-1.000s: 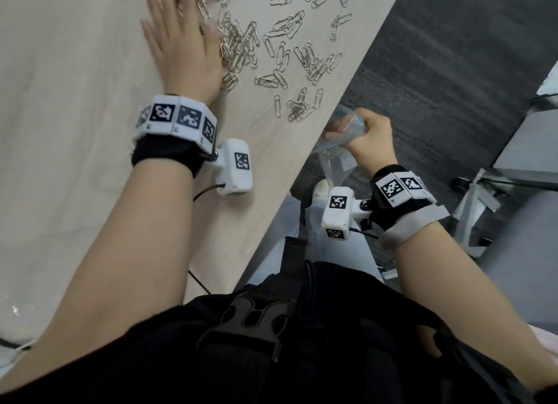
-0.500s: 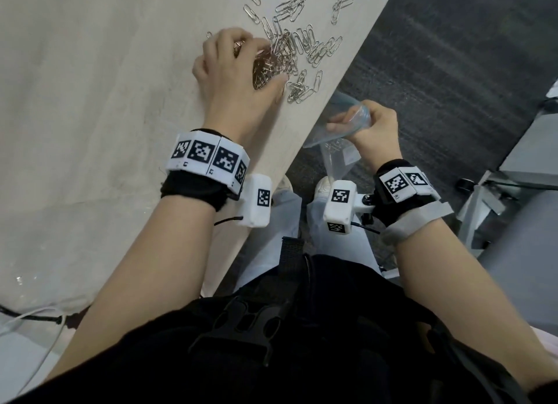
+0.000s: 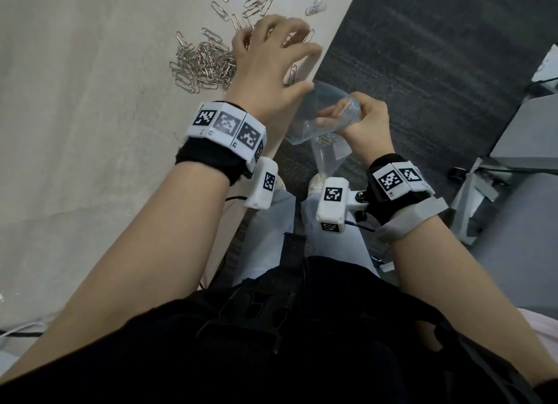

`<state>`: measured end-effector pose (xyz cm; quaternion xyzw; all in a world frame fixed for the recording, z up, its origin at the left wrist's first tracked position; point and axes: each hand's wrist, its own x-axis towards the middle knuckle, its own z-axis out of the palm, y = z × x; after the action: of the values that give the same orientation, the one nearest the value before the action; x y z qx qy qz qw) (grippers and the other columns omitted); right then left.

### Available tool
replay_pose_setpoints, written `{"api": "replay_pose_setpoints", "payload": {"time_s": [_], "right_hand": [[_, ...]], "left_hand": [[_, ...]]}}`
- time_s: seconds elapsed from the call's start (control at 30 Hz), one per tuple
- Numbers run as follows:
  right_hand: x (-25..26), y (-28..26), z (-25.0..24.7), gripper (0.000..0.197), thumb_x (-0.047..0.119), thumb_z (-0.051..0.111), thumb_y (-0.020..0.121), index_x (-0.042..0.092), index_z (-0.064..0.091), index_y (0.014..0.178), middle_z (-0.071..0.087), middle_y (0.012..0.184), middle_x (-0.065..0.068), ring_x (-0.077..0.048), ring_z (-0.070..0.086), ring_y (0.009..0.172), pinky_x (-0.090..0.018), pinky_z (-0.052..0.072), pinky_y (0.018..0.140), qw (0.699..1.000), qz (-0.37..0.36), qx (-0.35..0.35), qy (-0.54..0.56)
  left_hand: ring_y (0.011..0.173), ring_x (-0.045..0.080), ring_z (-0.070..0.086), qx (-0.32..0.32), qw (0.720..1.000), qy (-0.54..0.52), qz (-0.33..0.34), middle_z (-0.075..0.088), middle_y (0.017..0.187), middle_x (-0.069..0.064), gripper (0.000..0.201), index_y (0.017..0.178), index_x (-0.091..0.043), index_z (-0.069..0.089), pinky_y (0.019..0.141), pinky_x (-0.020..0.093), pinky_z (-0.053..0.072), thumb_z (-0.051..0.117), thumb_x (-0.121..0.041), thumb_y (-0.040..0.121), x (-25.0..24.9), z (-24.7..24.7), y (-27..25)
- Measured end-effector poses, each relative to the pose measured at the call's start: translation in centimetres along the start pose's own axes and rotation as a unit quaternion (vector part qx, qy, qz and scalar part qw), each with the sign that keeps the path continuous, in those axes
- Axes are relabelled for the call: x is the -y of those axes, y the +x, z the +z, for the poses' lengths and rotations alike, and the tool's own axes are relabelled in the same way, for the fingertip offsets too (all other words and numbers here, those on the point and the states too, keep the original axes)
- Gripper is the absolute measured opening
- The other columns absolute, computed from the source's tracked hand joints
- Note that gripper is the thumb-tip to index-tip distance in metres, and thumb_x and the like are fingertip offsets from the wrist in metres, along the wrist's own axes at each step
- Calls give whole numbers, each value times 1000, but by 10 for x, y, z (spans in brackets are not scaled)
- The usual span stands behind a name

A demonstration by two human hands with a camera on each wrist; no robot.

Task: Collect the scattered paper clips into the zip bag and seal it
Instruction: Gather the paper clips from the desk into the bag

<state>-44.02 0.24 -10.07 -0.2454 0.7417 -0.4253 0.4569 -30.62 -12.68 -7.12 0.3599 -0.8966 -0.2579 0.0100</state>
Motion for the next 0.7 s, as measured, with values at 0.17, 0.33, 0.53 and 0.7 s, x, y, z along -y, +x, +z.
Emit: {"api": "replay_pose_setpoints", "payload": {"time_s": [0.17,0.33,0.53,0.7], "right_hand": [[2,-2,1,30,5,82,67,26,62,62,70,91,-27,-21,65,79,-23,55,70,1000,-1,3,-5],[2,-3,5,22,4,81,68,17,63,67,70,91,-28,-19,62,76,-17,53,65,1000,-1,9,-6],[-1,-5,7,18,3,81,68,12,66,69,69,82,-16,-17,63,74,-16,52,64,1000,-5,16,1],[-6,-5,5,13,3,79,67,-1,70,75,68,75,-5,-8,61,69,-14,49,63,1000,-1,4,-1]], "left_hand": [[111,21,45,-88,993,-41,-65,58,108,0,23,98,-20,65,92,29,21,59,-38,84,13,-3,-16],[113,21,47,-134,985,-56,-97,62,107,0,25,93,-20,69,95,32,25,61,-39,79,26,-6,-41],[145,28,3,-94,969,-17,-227,14,157,-1,88,138,-39,37,112,60,5,66,-70,61,40,-18,-62],[140,25,15,-45,976,-26,-210,23,152,-7,99,137,-39,38,110,47,12,73,-69,50,38,-16,-62]]}}
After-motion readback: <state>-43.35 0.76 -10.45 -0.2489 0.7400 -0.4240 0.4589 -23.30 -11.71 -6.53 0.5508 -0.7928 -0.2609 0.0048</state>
